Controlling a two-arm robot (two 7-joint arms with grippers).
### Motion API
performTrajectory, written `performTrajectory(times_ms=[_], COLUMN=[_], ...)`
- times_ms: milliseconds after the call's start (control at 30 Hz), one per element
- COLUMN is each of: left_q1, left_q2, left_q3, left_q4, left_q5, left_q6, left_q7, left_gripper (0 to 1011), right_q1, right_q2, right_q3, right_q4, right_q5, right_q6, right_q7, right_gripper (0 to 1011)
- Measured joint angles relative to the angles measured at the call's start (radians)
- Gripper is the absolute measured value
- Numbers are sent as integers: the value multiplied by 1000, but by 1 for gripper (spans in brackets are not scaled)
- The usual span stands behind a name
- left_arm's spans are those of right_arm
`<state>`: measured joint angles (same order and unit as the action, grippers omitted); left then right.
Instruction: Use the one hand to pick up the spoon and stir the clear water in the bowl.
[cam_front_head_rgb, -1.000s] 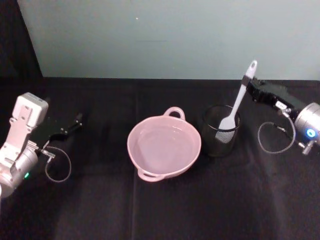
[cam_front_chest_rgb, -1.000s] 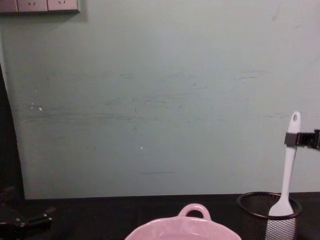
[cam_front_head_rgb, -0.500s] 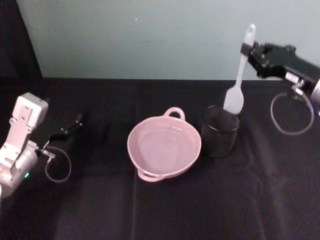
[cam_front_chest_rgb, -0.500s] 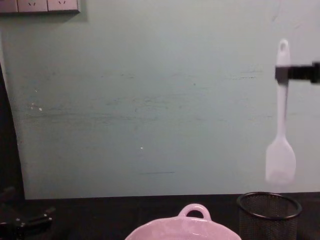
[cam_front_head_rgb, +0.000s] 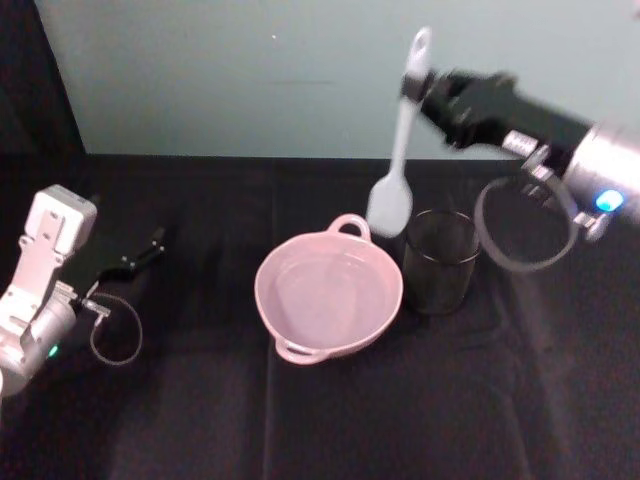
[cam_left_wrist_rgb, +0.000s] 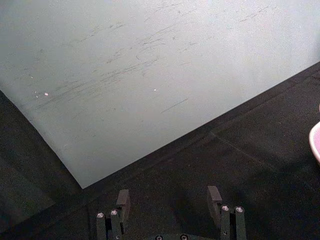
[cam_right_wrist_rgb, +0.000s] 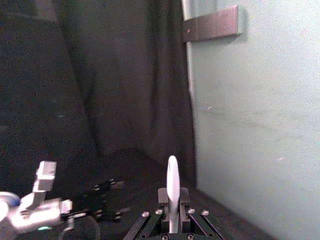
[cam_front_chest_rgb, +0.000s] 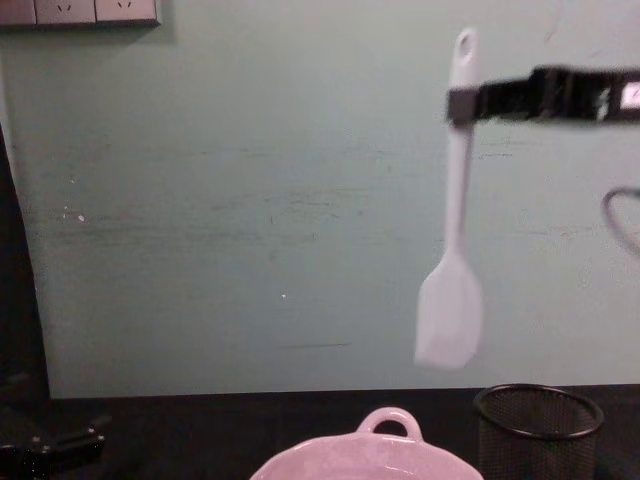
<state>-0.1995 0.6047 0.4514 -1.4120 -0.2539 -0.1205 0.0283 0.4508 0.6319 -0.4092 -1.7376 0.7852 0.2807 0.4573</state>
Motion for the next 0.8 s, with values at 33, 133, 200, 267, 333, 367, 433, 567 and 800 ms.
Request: performTrajectory(times_ms=[33, 133, 200, 267, 333, 367, 433, 567, 800], left_q1=[0, 0, 0, 0, 0, 0, 0, 0, 0], left_q2=[0, 0, 0, 0, 0, 0, 0, 0, 0], left_q3=[0, 0, 0, 0, 0, 0, 0, 0, 0], left_q4=[0, 0, 0, 0, 0, 0, 0, 0, 0], left_q5=[0, 0, 0, 0, 0, 0, 0, 0, 0], left_q6=[0, 0, 0, 0, 0, 0, 0, 0, 0], left_q7=[0, 0, 0, 0, 0, 0, 0, 0, 0], left_gripper=[1011, 1011, 1011, 1011, 1011, 1011, 1011, 1011, 1011], right_q1=[-3, -18, -26, -29, -32, -33, -35, -42, -54], right_q2=[-6, -32, -49, -59, -73, -78, -91, -110, -146], right_q3=[-9, -44, -68, -81, -99, -104, -117, -131, -150], right_q4=[6, 38, 69, 89, 124, 137, 169, 206, 228], right_q5=[1, -11, -36, -59, -95, -109, -141, -173, -188], right_q6=[-8, -57, -97, -122, -154, -165, -192, -223, -230], right_q7=[2, 8, 12, 13, 12, 12, 13, 22, 56], right_gripper=[120, 119, 120, 120, 120, 119, 120, 120, 120])
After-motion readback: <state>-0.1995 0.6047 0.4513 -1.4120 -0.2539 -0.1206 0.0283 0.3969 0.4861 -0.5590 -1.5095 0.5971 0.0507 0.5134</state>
